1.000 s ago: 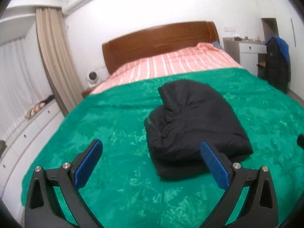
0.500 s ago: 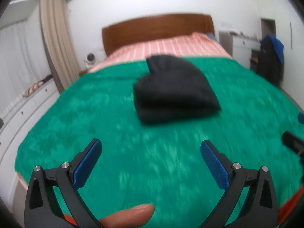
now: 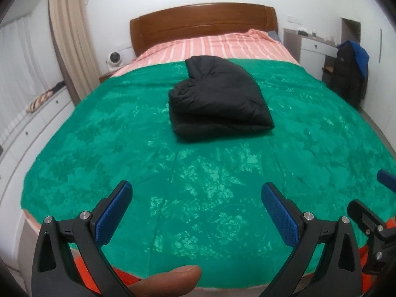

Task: Fold large clothes

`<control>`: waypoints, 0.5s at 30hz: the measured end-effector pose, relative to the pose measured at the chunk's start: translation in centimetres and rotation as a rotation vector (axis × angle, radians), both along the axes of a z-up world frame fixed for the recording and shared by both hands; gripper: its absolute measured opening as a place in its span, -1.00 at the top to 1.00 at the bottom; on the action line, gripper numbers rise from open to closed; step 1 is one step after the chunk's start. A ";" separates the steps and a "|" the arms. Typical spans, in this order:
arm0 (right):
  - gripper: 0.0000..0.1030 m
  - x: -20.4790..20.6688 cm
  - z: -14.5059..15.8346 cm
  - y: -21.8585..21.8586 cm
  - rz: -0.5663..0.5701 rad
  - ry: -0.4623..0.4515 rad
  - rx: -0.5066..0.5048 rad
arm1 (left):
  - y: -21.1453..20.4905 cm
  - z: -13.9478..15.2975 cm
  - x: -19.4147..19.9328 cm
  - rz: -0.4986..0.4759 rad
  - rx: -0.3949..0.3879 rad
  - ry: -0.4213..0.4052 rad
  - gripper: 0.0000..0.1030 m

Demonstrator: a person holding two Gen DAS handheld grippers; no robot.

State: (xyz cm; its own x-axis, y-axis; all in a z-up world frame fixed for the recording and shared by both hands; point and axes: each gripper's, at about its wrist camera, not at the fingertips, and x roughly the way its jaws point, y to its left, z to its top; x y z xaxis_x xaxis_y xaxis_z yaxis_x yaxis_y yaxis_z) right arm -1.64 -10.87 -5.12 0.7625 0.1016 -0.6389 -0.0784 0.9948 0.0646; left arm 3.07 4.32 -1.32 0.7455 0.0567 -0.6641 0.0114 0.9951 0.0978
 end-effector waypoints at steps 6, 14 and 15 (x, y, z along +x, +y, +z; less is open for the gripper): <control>-0.99 0.0 1.2 -0.2 -0.005 -0.007 0.004 | -0.3 0.4 0.2 0.017 0.019 0.000 -1.00; -0.99 1.6 3.4 0.3 -0.040 -0.031 -0.052 | -0.3 1.9 0.0 0.003 -0.011 -0.023 -1.00; -0.99 1.7 3.5 0.5 -0.040 -0.027 -0.059 | -0.4 1.9 0.1 0.002 -0.002 -0.022 -1.00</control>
